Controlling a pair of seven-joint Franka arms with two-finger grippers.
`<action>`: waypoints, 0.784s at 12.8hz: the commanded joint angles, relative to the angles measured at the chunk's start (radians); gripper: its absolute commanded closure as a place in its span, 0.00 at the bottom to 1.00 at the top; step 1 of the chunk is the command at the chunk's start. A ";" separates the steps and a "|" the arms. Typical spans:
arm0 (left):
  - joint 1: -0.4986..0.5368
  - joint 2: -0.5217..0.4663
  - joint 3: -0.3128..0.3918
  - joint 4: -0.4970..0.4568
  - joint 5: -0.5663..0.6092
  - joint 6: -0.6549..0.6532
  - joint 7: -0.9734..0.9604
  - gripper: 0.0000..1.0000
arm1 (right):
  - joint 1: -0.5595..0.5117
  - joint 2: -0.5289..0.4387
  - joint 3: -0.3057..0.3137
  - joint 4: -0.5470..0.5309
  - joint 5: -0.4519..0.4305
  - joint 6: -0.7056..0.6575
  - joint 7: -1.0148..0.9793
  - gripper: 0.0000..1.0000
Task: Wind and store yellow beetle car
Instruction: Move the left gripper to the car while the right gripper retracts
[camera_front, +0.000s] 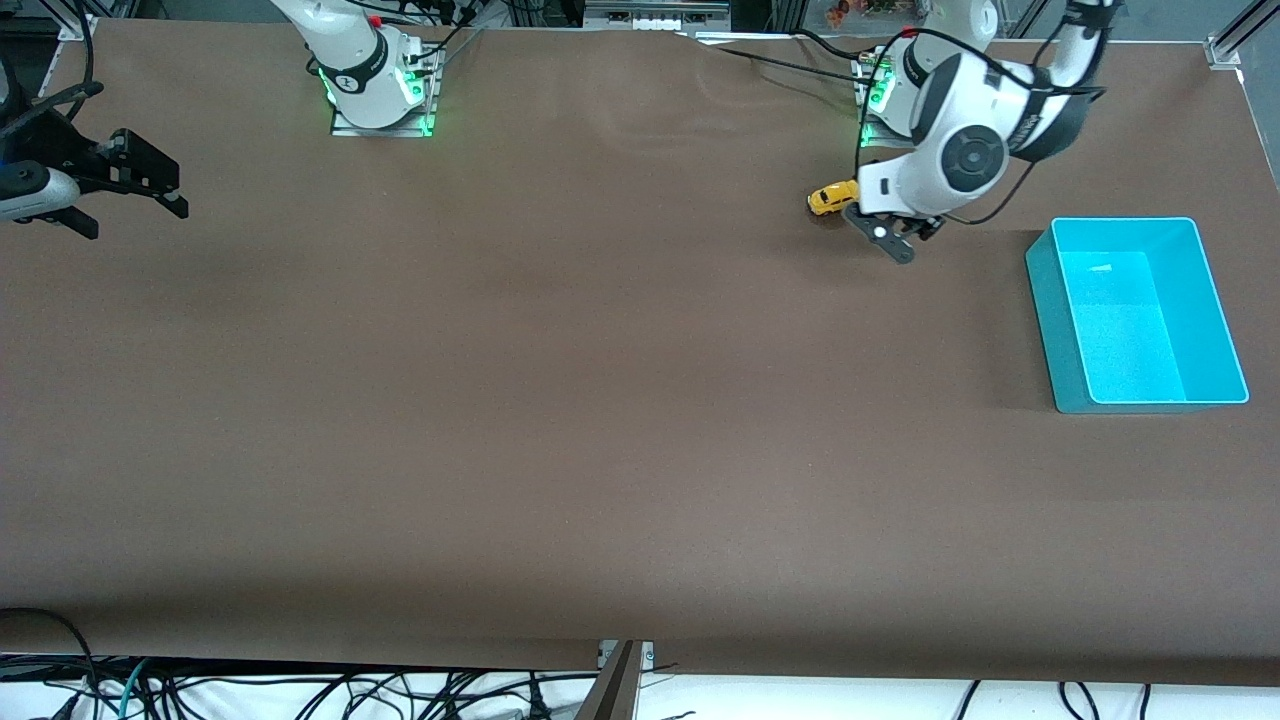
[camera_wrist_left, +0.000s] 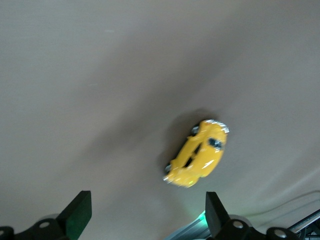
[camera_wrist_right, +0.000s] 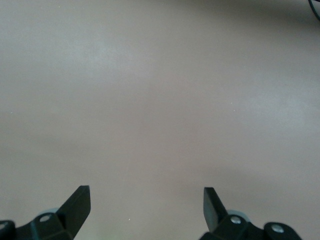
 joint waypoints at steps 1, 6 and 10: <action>-0.005 0.030 -0.127 -0.026 -0.041 0.065 -0.034 0.00 | 0.016 0.010 -0.019 0.033 0.018 -0.030 0.019 0.00; -0.010 0.073 -0.236 -0.102 -0.027 0.220 -0.048 0.00 | 0.018 0.012 -0.032 0.033 0.016 -0.030 0.119 0.00; -0.051 0.087 -0.242 -0.187 -0.024 0.335 -0.051 0.00 | 0.016 0.018 -0.037 0.033 0.015 -0.030 0.105 0.00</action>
